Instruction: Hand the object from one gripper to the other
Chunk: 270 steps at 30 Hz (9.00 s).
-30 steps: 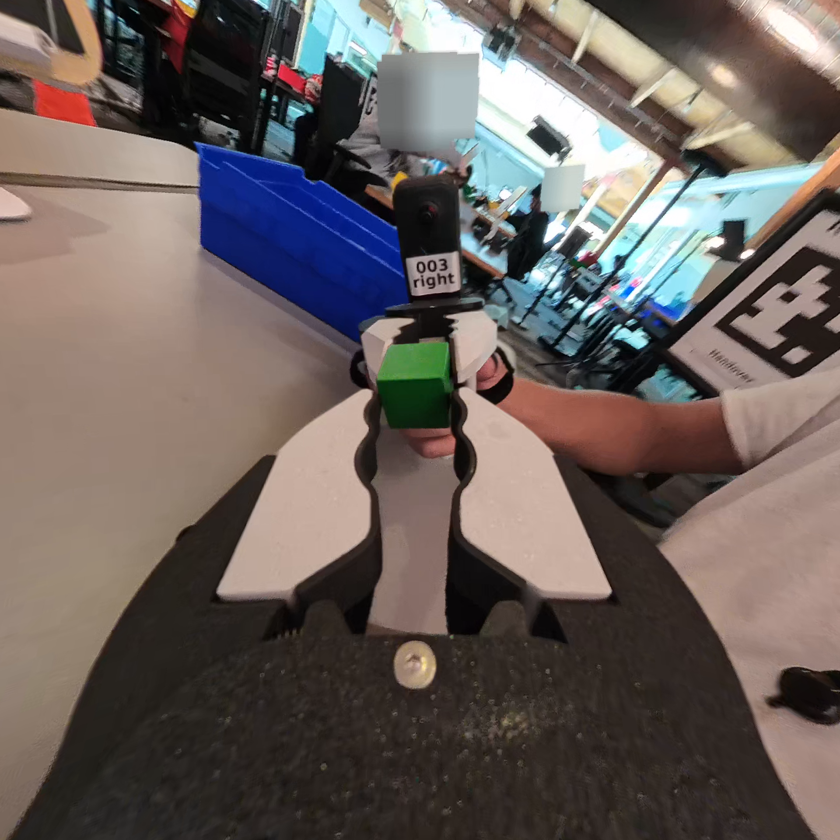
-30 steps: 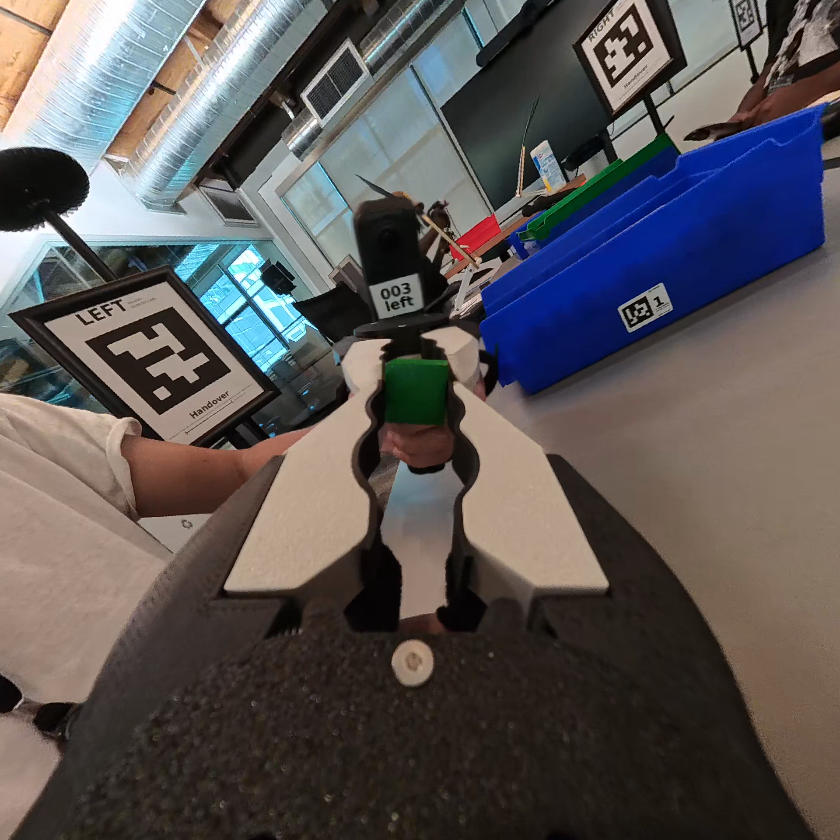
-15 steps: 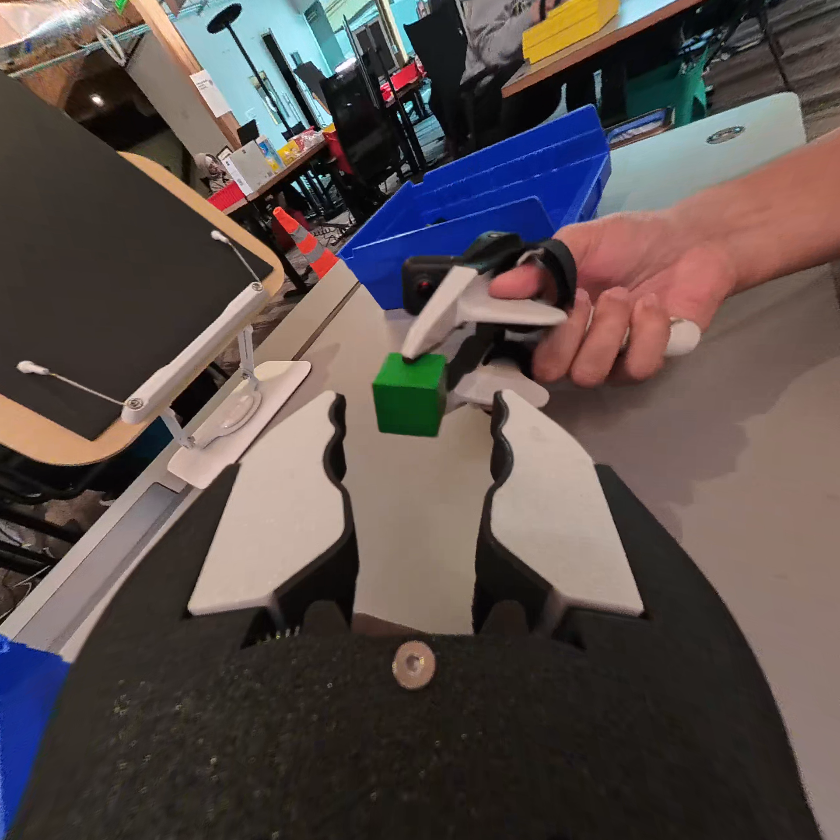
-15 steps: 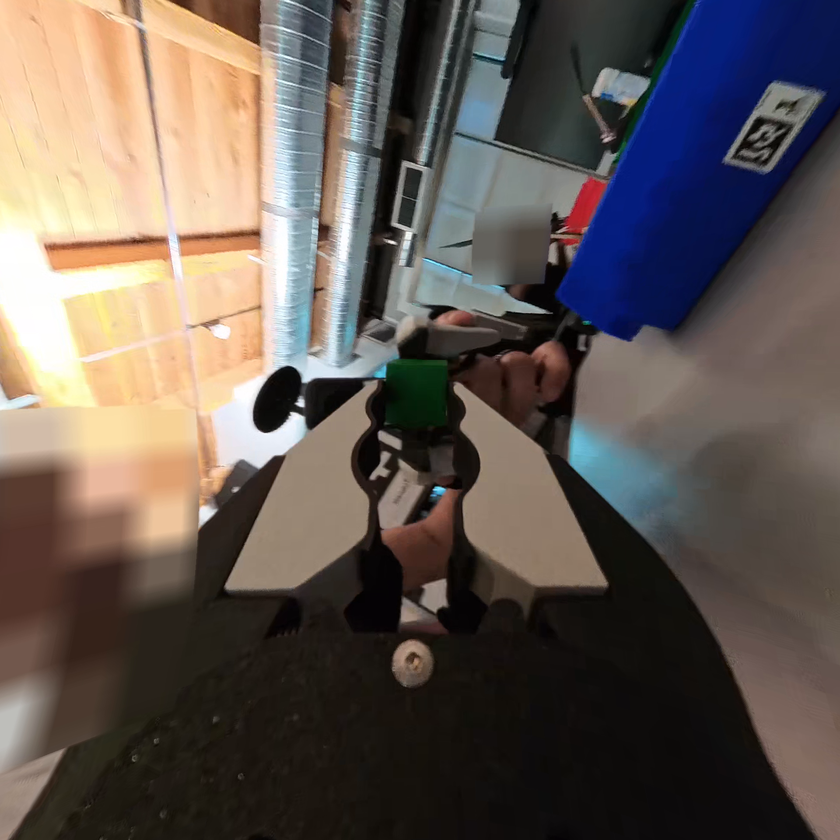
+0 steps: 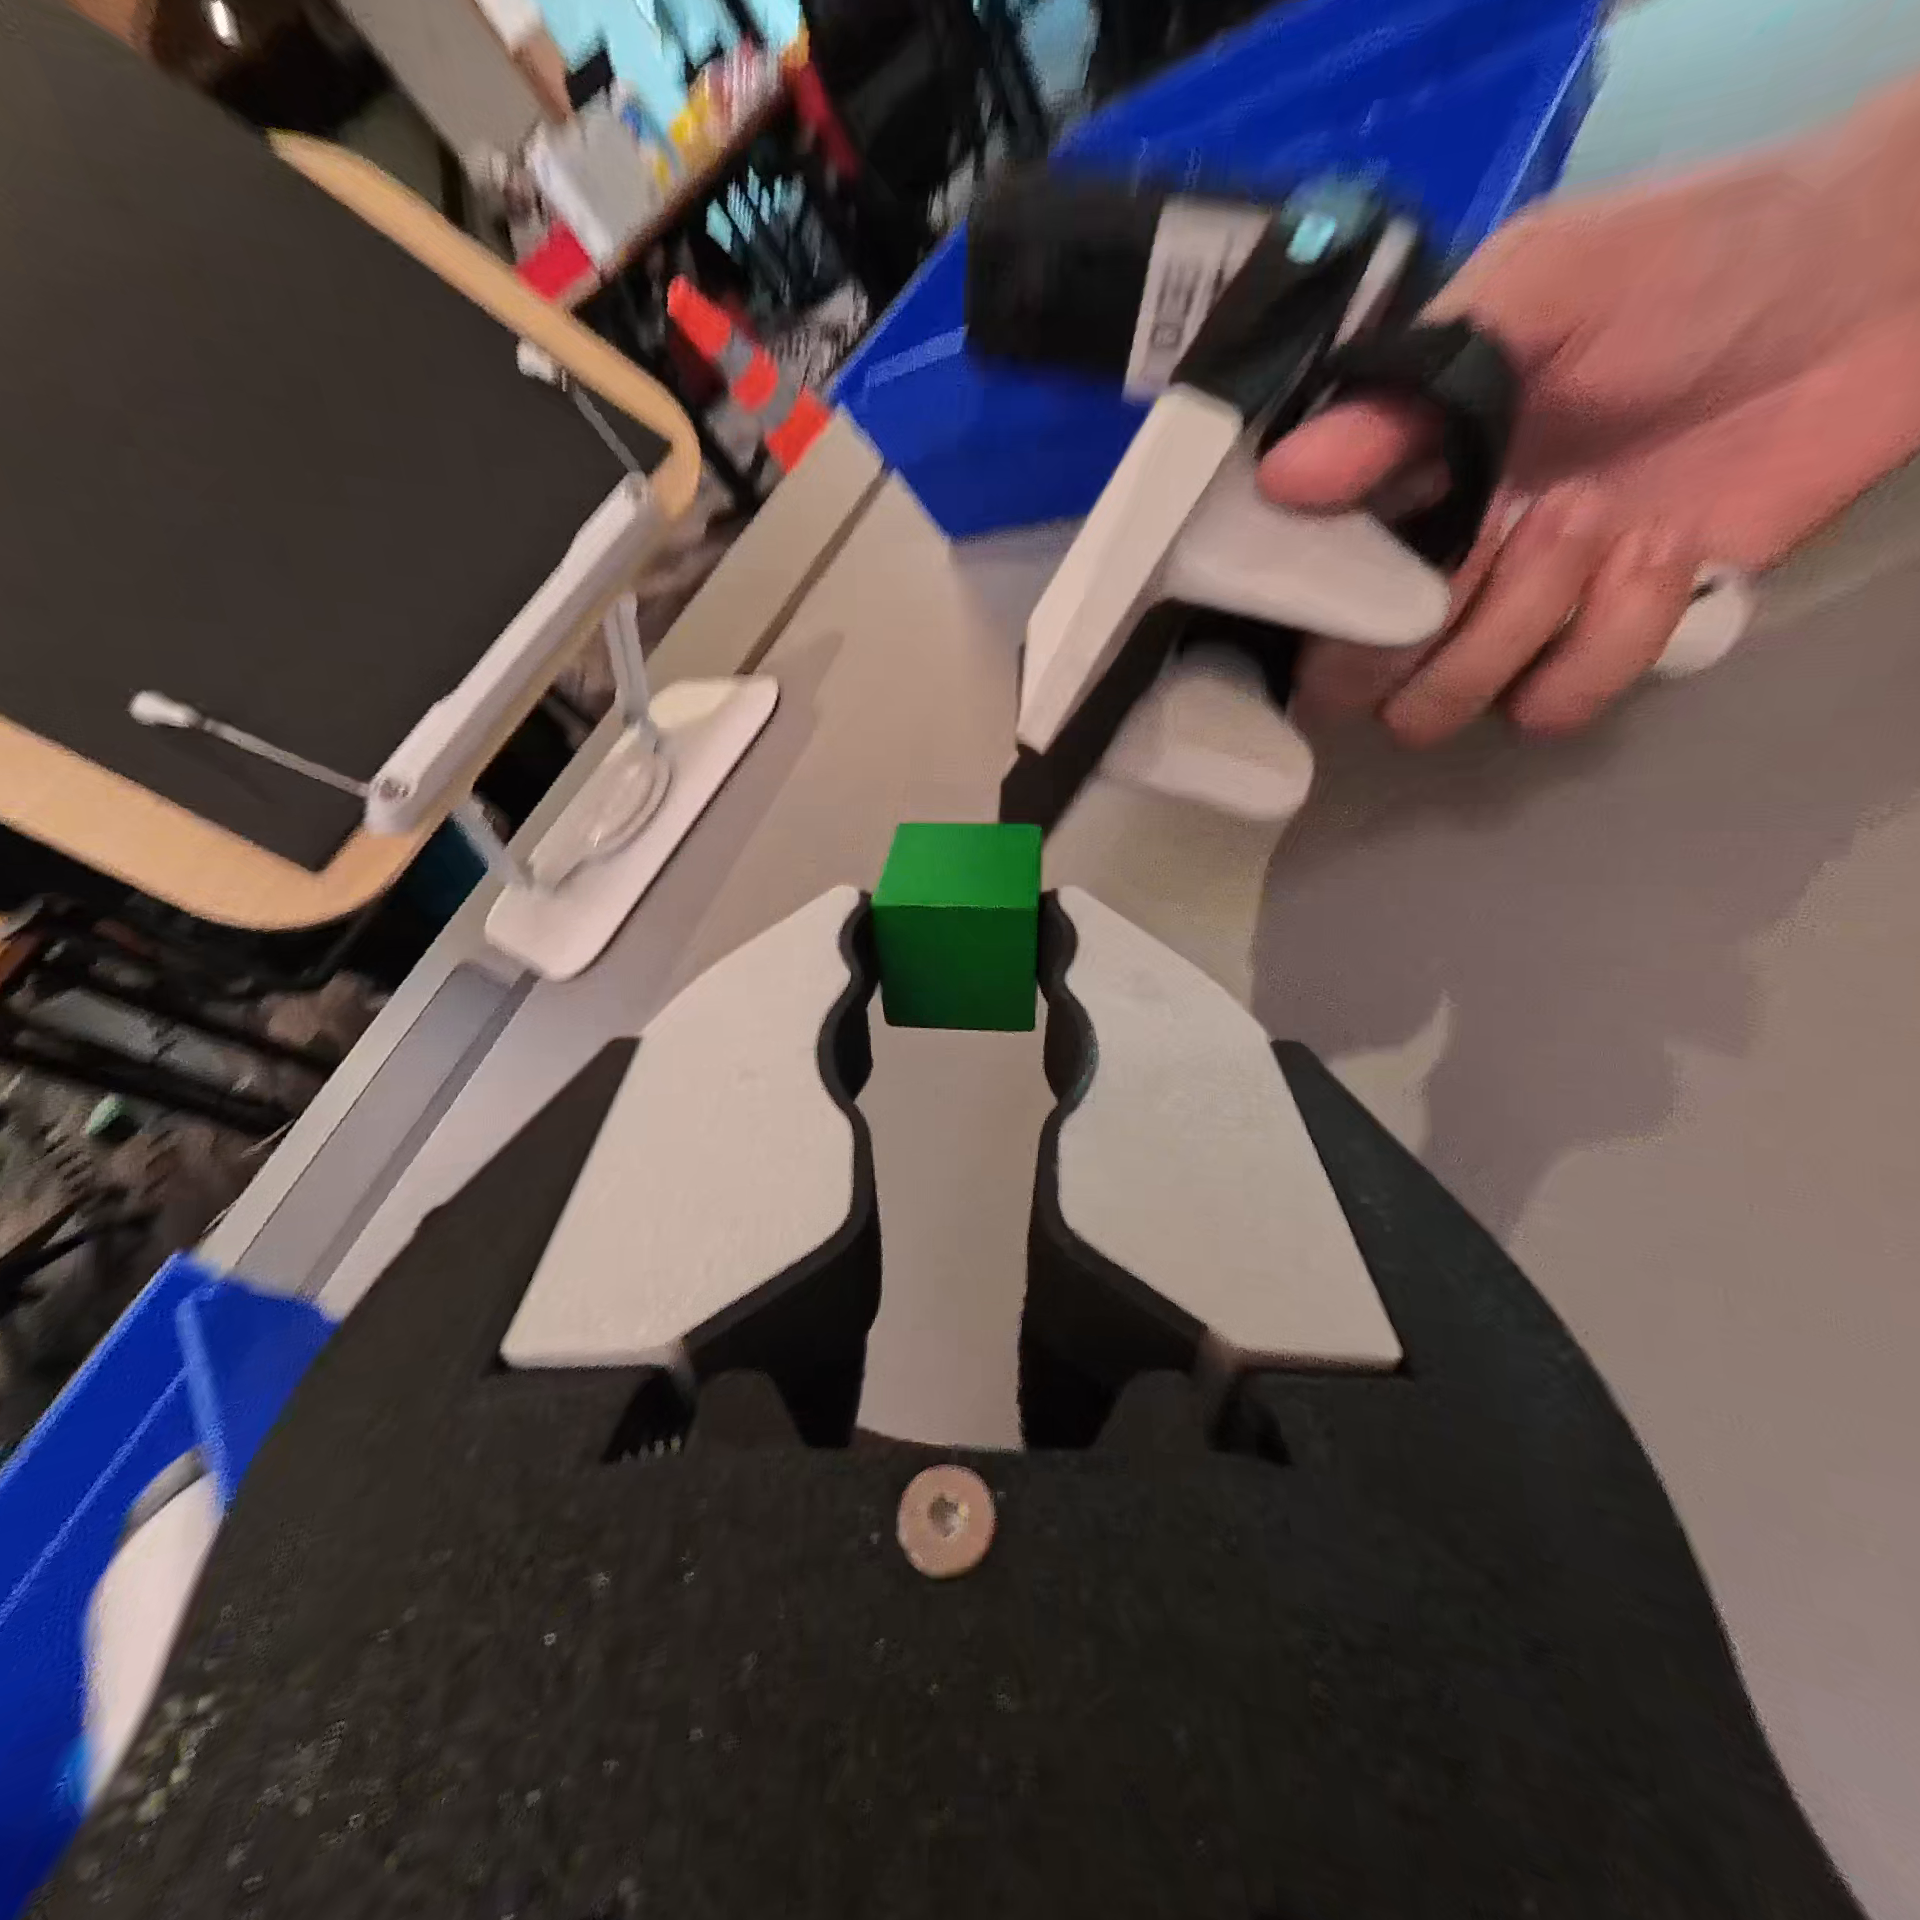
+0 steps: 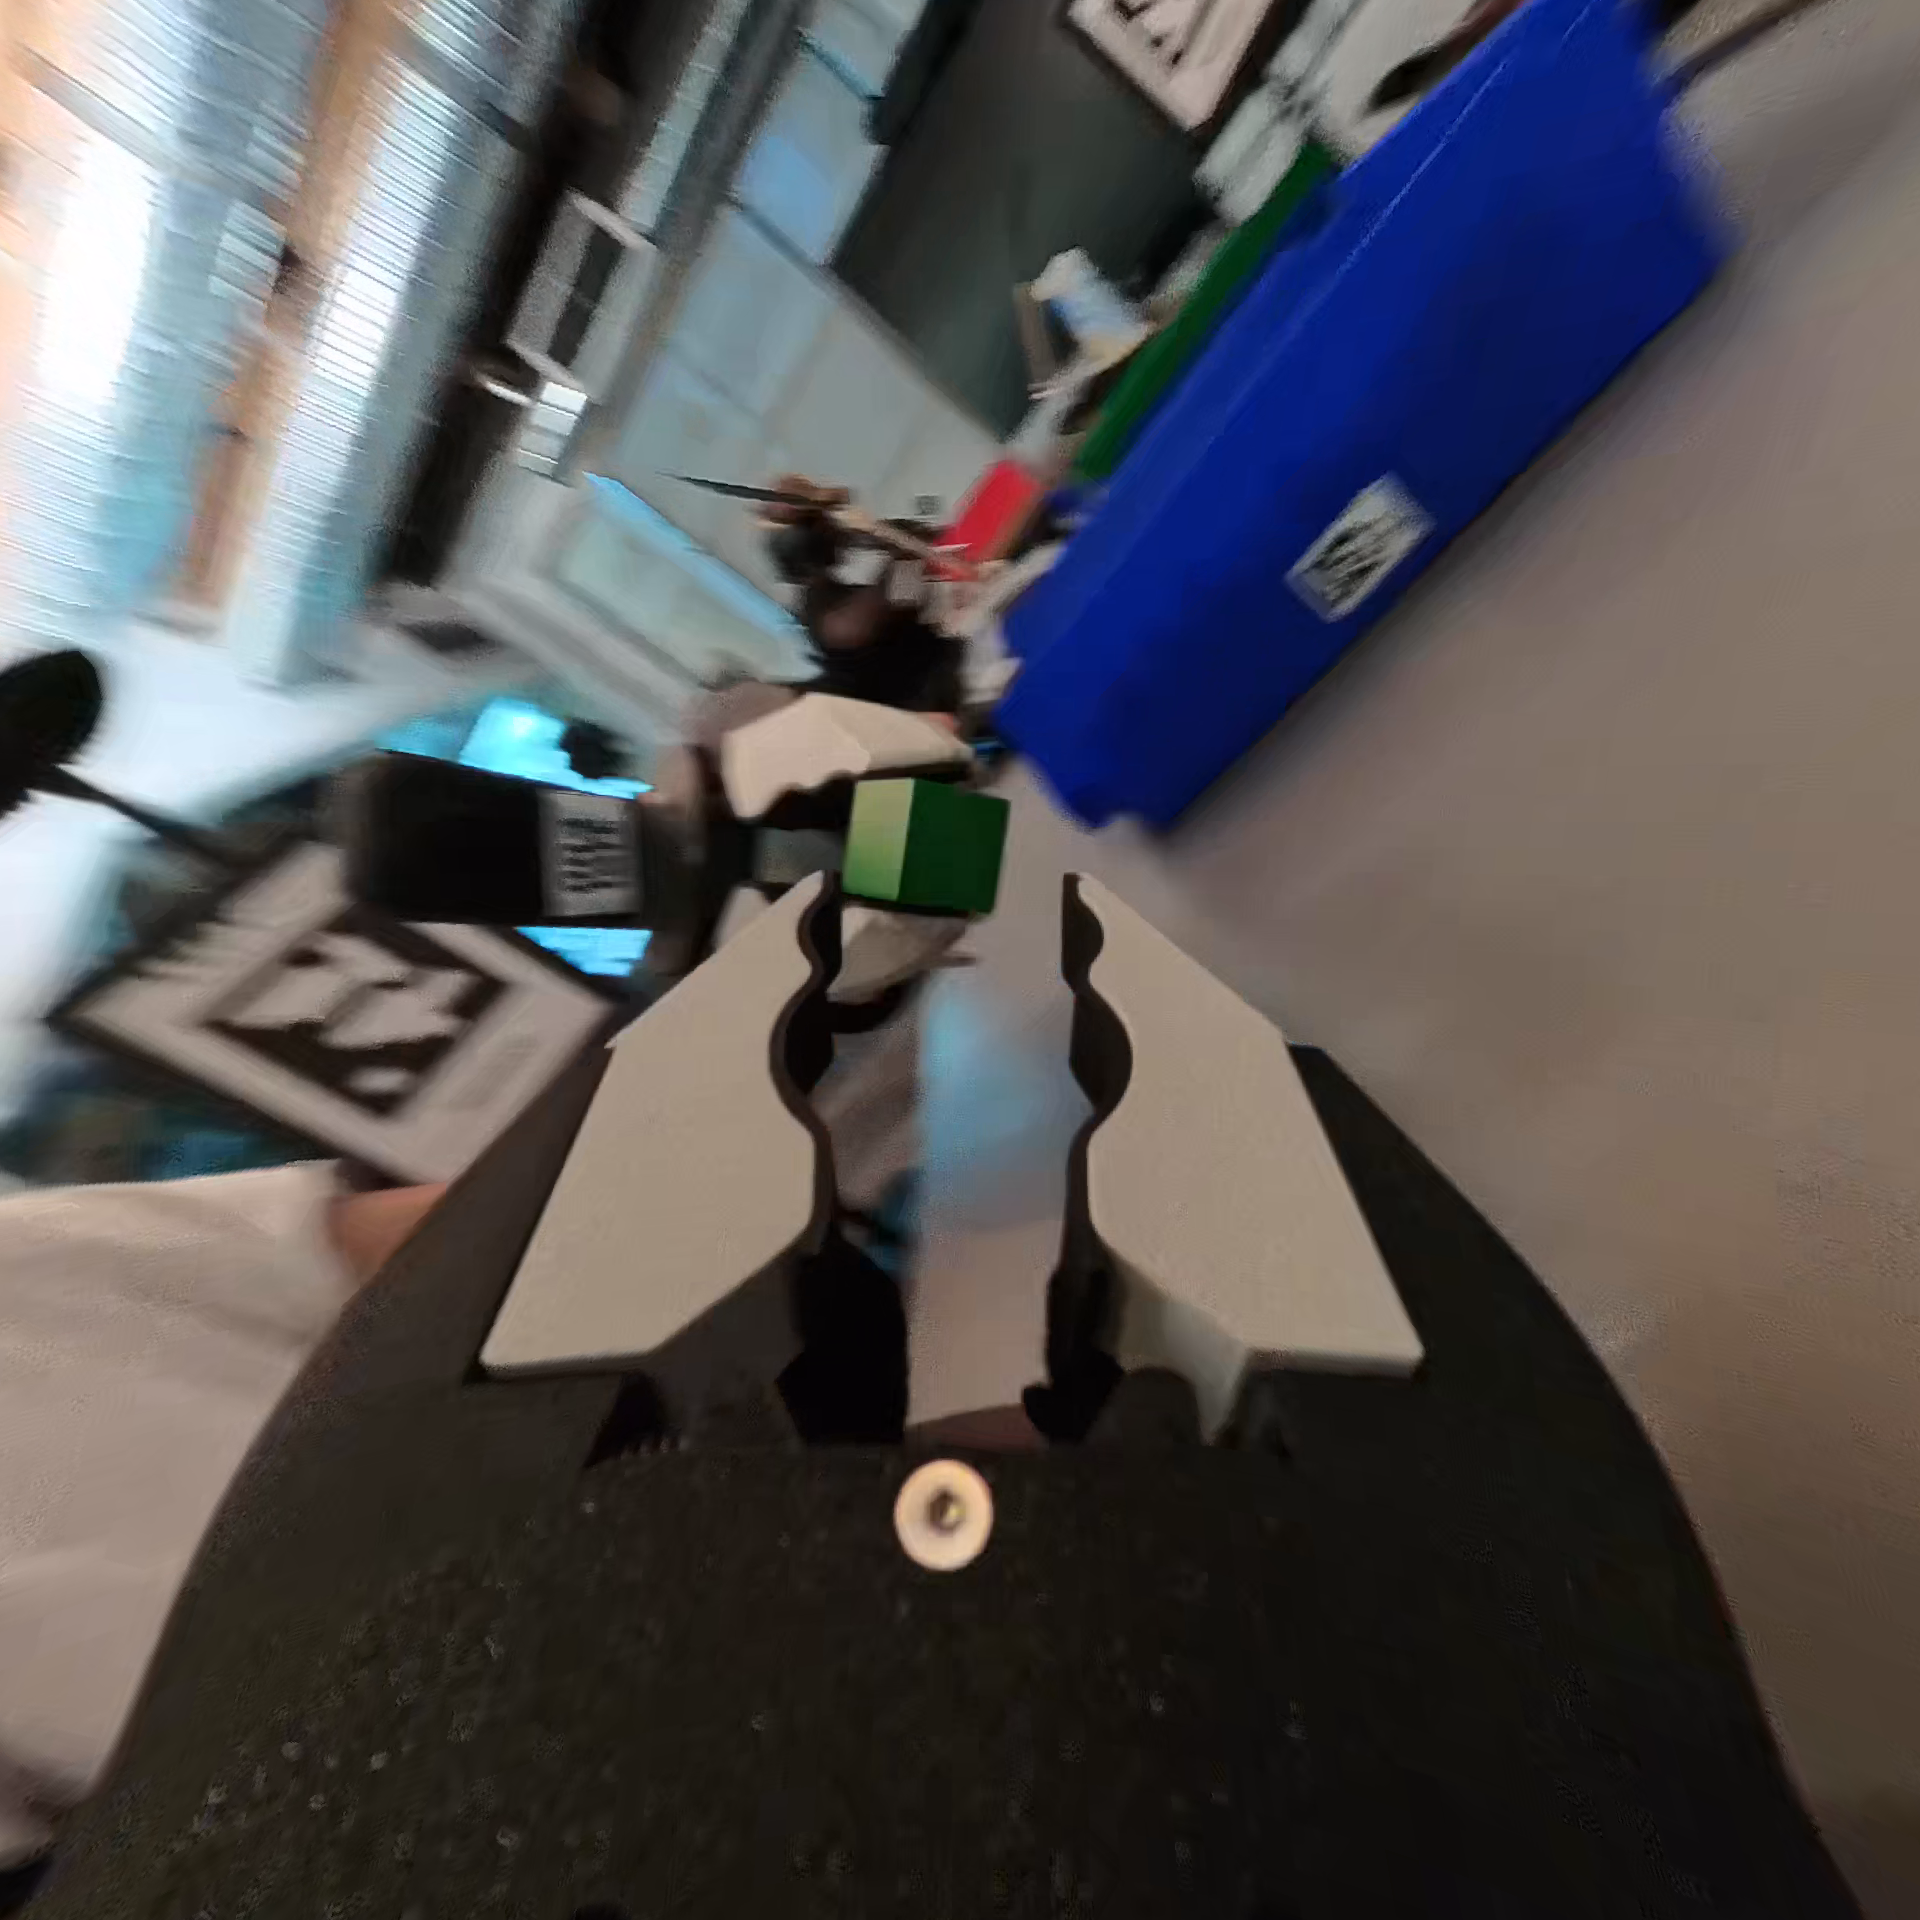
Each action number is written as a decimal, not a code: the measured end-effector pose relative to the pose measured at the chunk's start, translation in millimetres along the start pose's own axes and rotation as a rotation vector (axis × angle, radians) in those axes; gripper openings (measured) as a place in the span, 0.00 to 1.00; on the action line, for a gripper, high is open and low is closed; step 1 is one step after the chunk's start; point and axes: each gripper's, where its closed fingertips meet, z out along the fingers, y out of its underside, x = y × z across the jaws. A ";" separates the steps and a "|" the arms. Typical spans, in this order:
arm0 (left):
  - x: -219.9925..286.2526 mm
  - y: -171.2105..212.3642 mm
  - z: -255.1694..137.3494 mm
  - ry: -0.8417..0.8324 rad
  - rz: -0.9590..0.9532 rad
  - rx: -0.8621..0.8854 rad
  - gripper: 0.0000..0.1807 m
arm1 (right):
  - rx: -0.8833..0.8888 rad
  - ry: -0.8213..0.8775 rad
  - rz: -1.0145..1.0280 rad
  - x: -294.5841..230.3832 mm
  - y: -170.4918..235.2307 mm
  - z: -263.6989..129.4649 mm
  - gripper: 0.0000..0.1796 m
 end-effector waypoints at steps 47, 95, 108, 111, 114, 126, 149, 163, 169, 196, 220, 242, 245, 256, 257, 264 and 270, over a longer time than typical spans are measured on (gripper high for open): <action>20.2 5.9 13.6 0.282 -0.681 -0.041 0.16 | -0.351 0.867 -1.910 17.5 10.2 6.8 0.22; 12.2 -13.1 -11.9 0.700 -1.391 0.184 0.16 | -0.024 0.026 -0.623 -11.7 -11.4 -16.6 0.16; 21.8 -22.1 -15.4 0.863 -1.605 0.206 0.15 | -0.093 0.041 -1.053 -23.0 15.6 0.0 0.15; 23.1 -16.9 -13.5 0.853 -1.608 0.187 0.16 | -0.116 0.083 -1.102 -17.9 16.1 -0.1 0.15; 25.0 -10.7 -10.9 0.827 -1.597 0.156 0.21 | -0.181 0.169 -1.185 -6.9 17.7 0.8 0.15; 32.6 2.7 -2.5 0.769 -1.550 0.069 0.15 | -0.262 0.286 -1.261 3.5 29.9 10.9 0.15; 6.1 34.5 17.1 -0.050 -0.019 -0.278 0.15 | -0.185 0.430 -0.463 20.6 3.1 3.5 0.29; 20.5 25.5 21.2 -0.062 0.151 -0.240 0.15 | -0.233 0.312 -0.238 35.0 22.0 7.7 0.15; 16.2 18.5 15.7 -0.023 -0.004 -0.181 0.16 | -0.160 0.290 -0.233 36.8 2.8 -6.3 0.15; 16.3 -38.5 -20.5 0.840 -1.420 0.426 0.24 | 0.025 0.091 -1.300 -47.4 5.7 0.6 0.15; -1.4 -11.6 -12.8 0.401 -0.888 0.276 0.17 | 0.050 -0.025 -0.156 -17.9 -0.2 14.0 0.28; 42.9 25.4 -63.6 0.053 -0.942 0.172 0.28 | 0.122 0.302 -0.614 -67.5 -106.7 -73.7 0.14; 50.3 28.2 -74.0 0.045 -0.906 0.139 0.27 | 0.047 0.690 -0.748 -68.1 -164.7 -154.0 0.15; 65.5 16.4 -64.9 0.245 -0.990 0.181 0.25 | -0.488 1.384 0.008 114.4 -73.7 -369.2 0.15; 66.4 18.8 -63.6 0.242 -0.967 0.164 0.24 | -0.501 1.386 0.030 122.5 -69.2 -370.6 0.15; 64.5 30.3 -67.2 0.207 -0.910 0.111 0.22 | -0.616 1.466 0.053 145.9 -53.5 -377.2 0.15; 66.6 33.8 -67.0 0.206 -0.893 0.081 0.22 | -0.544 1.450 -0.020 140.8 -67.4 -372.1 0.26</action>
